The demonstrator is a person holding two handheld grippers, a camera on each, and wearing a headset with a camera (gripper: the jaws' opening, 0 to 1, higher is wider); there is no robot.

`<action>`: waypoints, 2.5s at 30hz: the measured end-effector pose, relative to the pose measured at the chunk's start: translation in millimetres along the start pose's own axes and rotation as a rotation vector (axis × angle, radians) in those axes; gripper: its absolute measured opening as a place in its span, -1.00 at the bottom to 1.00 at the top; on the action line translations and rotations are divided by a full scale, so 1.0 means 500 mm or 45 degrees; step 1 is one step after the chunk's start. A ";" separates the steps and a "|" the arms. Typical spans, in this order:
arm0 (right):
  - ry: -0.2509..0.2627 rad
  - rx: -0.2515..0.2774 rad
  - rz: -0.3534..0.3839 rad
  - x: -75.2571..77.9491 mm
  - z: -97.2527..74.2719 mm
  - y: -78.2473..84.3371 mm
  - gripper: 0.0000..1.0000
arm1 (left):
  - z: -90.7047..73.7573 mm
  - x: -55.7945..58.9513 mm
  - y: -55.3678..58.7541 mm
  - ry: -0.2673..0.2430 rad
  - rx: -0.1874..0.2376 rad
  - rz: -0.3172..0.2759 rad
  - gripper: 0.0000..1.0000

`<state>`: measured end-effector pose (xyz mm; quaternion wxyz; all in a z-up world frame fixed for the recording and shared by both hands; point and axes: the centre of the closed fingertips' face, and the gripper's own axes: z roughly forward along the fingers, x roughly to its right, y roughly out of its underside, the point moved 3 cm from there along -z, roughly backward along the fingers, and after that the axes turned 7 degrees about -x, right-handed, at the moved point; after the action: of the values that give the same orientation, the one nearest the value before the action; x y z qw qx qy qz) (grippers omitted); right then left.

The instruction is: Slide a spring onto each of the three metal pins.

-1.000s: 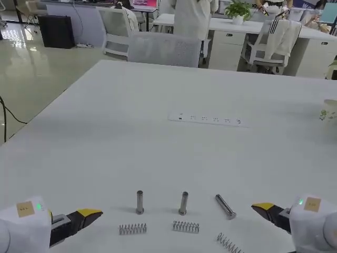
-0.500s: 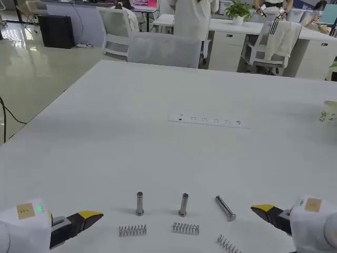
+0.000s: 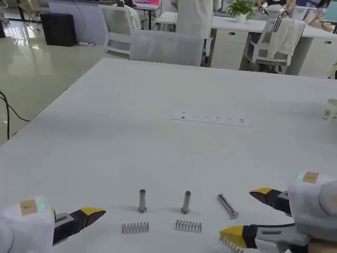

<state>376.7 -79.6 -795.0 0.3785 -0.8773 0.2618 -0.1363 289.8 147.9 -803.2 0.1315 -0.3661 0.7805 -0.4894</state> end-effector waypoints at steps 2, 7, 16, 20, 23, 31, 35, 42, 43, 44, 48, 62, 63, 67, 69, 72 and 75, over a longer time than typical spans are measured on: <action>0.005 -0.029 0.007 0.011 0.008 -0.003 0.31 | 0.000 -0.001 0.000 -0.003 0.002 -0.001 0.58; 0.014 -0.064 0.008 0.027 0.026 -0.011 0.21 | -0.001 -0.002 -0.001 -0.009 0.002 -0.004 0.58; 0.039 -0.150 0.011 0.053 0.067 -0.021 0.03 | -0.002 -0.004 -0.001 -0.015 0.001 -0.008 0.57; 0.044 -0.183 0.037 0.058 0.080 -0.017 -0.04 | -0.002 -0.005 0.000 -0.015 0.001 -0.009 0.57; 0.053 -0.199 0.055 0.062 0.088 -0.014 -0.11 | -0.001 -0.004 0.001 -0.013 -0.001 -0.009 0.57; 0.068 -0.248 0.098 0.067 0.103 -0.010 -0.38 | 0.000 -0.004 0.001 -0.008 -0.007 -0.008 0.56; 0.075 -0.271 0.112 0.068 0.109 -0.007 -0.51 | 0.000 -0.004 0.001 -0.008 -0.007 -0.009 0.56; 0.073 -0.300 0.150 0.070 0.116 -0.006 -0.70 | 0.000 -0.004 0.002 -0.006 -0.011 -0.011 0.54; 0.074 -0.303 0.151 0.069 0.117 -0.007 -0.72 | 0.000 -0.005 0.001 -0.005 -0.010 -0.012 0.54; 0.078 -0.306 0.151 0.069 0.118 -0.008 -0.73 | -0.001 -0.004 0.001 -0.006 -0.009 -0.012 0.54; 0.084 -0.331 0.164 0.070 0.126 -0.005 -0.78 | 0.000 -0.003 0.002 -0.004 -0.014 -0.009 0.54; 0.107 -0.373 0.164 0.075 0.139 0.001 -0.84 | 0.000 -0.001 0.004 0.002 -0.019 -0.009 0.53; 0.109 -0.379 0.157 0.072 0.138 0.001 -0.84 | 0.000 -0.001 0.004 0.002 -0.019 -0.009 0.53; 0.116 -0.392 0.137 0.068 0.138 -0.001 -0.87 | -0.001 -0.001 0.004 0.001 -0.017 -0.008 0.52; 0.115 -0.395 0.155 0.069 0.137 -0.001 -0.89 | -0.001 -0.002 0.003 -0.001 -0.015 -0.008 0.52; 0.116 -0.394 0.152 0.067 0.134 0.001 -0.89 | -0.001 -0.002 0.003 -0.001 -0.014 -0.009 0.51; 0.114 -0.402 0.154 0.066 0.128 0.006 -0.90 | -0.001 -0.002 0.003 -0.002 -0.013 -0.008 0.51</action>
<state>431.0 -61.7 -839.2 0.2314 -0.9015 0.3488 -0.1096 289.5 149.3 -804.4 0.1287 -0.3698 0.7816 -0.4856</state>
